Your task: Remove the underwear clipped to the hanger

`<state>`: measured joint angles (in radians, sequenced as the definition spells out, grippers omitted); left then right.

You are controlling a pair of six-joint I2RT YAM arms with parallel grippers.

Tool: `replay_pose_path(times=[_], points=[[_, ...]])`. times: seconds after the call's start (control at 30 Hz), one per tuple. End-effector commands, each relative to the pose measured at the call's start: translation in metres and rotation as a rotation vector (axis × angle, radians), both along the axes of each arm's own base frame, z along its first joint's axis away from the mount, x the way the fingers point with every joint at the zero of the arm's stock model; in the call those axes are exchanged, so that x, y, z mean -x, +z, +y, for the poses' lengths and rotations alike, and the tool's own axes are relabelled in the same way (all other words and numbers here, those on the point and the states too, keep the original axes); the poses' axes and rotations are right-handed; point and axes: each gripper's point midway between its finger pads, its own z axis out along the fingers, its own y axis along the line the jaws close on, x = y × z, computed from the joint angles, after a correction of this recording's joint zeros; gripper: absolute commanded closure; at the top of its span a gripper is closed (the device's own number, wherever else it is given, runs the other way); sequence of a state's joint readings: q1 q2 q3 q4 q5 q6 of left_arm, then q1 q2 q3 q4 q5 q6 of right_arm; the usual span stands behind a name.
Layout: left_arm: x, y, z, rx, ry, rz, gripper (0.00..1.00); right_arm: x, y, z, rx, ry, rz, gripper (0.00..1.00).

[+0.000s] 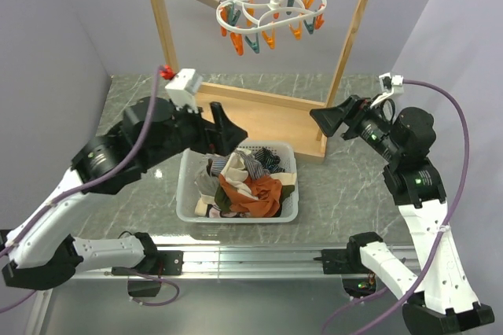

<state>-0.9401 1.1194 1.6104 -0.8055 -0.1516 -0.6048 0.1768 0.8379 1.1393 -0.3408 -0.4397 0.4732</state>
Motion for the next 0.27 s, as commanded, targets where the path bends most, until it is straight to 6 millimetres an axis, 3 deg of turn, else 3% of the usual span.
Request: replay_pose_path(times=[0.0,0.23], points=[[0.005,0.020,0.017,0.054,0.051,-0.014,0.00,0.007,-0.011,0.004,0.025,0.036,0.031,0.00],[0.019,0.036,0.030,0.144,0.032,-0.064,0.00,0.010,-0.023,0.001,0.061,0.029,0.040,0.00]])
